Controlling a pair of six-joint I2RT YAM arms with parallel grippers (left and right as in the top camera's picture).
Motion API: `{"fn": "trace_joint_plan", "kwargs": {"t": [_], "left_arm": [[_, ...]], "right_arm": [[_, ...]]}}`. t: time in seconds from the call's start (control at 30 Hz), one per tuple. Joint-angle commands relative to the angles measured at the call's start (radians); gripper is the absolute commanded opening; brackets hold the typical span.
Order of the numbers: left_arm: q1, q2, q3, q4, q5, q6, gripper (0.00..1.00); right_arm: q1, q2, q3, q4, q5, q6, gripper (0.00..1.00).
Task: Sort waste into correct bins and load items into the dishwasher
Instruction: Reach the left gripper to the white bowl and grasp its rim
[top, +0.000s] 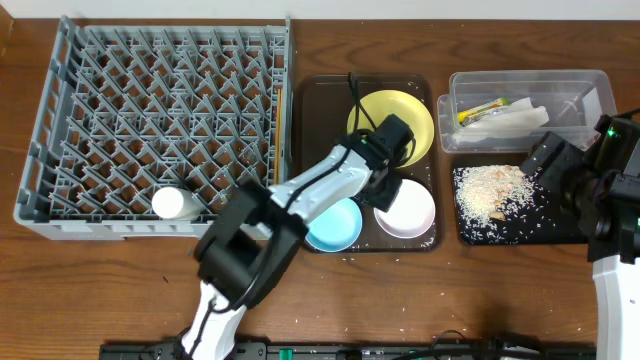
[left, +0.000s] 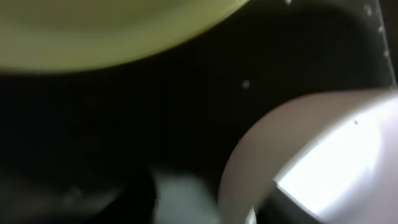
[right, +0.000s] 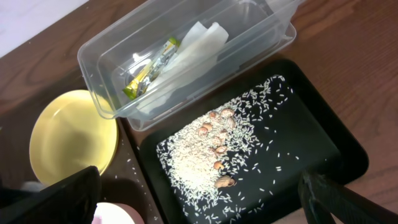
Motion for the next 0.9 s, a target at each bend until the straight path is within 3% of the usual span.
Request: {"fn": "trace_joint_plan", "kwargs": {"t": [0.0,0.07,0.1,0.37,0.53,0.7,0.87], "left_arm": [[0.002,0.016,-0.004,0.047,0.124,0.001,0.35],[0.003,0.015,-0.004,0.057,0.123,0.002,0.21],[0.003,0.015,-0.004,0.056,0.123,0.002,0.08],[0.035,-0.061,0.029,0.004,0.103,0.002,0.08],[0.121,-0.253,0.039,-0.117,-0.041,0.002,0.08],[0.276,-0.49,0.038,-0.302,-0.458,0.002,0.07],[0.387,-0.533,0.033,-0.364,-0.875,0.002,0.07]], "right_arm": [[-0.002,0.002,0.004,-0.001,0.003,0.006,0.99],[-0.002,0.002,0.004,-0.001,0.003,0.006,0.99],[-0.002,0.002,0.004,-0.001,0.003,0.006,0.99],[-0.002,0.002,0.004,-0.001,0.003,0.006,0.99],[-0.002,0.002,0.004,-0.001,0.003,0.006,0.99],[-0.002,0.002,0.004,-0.001,0.003,0.006,0.99],[-0.002,0.002,0.004,-0.001,0.003,0.006,0.99]]}}
